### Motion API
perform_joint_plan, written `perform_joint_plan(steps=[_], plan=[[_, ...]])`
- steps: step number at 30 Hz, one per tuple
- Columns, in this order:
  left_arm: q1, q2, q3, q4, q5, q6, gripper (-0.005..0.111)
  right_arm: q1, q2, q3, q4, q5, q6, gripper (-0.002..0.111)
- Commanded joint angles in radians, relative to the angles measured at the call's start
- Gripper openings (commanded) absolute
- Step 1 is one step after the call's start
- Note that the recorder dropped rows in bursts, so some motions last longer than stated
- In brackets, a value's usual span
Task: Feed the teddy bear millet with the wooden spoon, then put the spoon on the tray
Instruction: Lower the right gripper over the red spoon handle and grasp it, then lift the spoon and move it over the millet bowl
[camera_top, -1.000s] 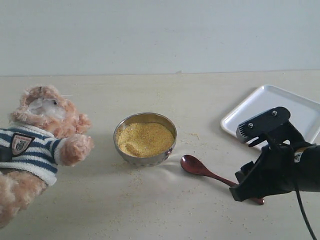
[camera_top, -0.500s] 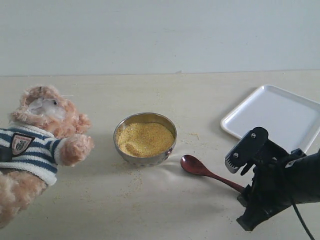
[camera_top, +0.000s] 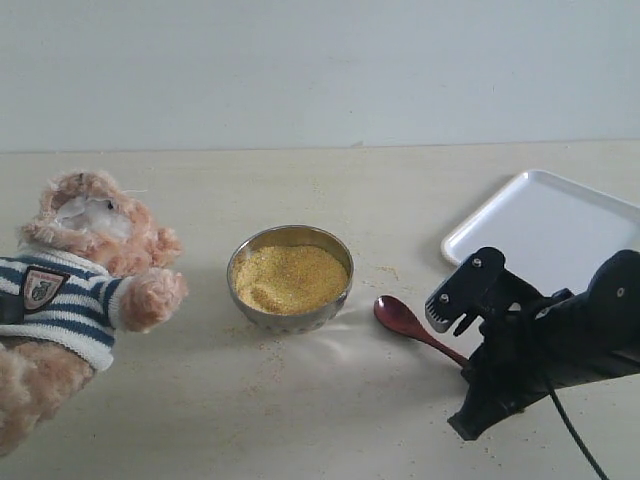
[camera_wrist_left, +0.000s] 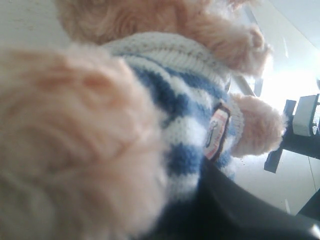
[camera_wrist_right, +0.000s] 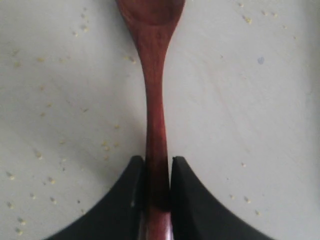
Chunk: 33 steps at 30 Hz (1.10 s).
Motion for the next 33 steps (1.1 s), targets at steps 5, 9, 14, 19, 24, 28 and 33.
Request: perform_joint_plan(steps=[5, 9, 14, 19, 24, 28, 33], plan=[[0.003, -0.001, -0.006, -0.024, 0.018, -0.002, 0.005, 0.000, -0.082, 0.015, 0.044, 0.086, -0.002, 0.000], [0.003, -0.001, -0.006, -0.024, 0.018, -0.002, 0.005, 0.012, -0.199, 0.015, 0.048, 0.128, -0.002, 0.000], [0.003, -0.001, -0.006, -0.024, 0.018, -0.002, 0.005, 0.033, -0.335, 0.015, 0.031, 0.170, 0.022, 0.000], [0.003, -0.001, -0.006, -0.024, 0.018, -0.002, 0.005, 0.033, -0.397, 0.001, -0.113, 0.208, 0.125, 0.000], [0.003, -0.001, -0.006, -0.024, 0.018, -0.002, 0.005, 0.063, -0.403, -0.093, -0.459, 0.322, 0.367, 0.000], [0.003, -0.001, -0.006, -0.024, 0.018, -0.002, 0.005, 0.142, -0.396, -0.218, -0.835, 0.428, 0.673, 0.000], [0.003, -0.001, -0.006, -0.024, 0.018, -0.002, 0.005, 0.263, -0.355, -0.340, -1.231, 0.632, 0.943, 0.000]])
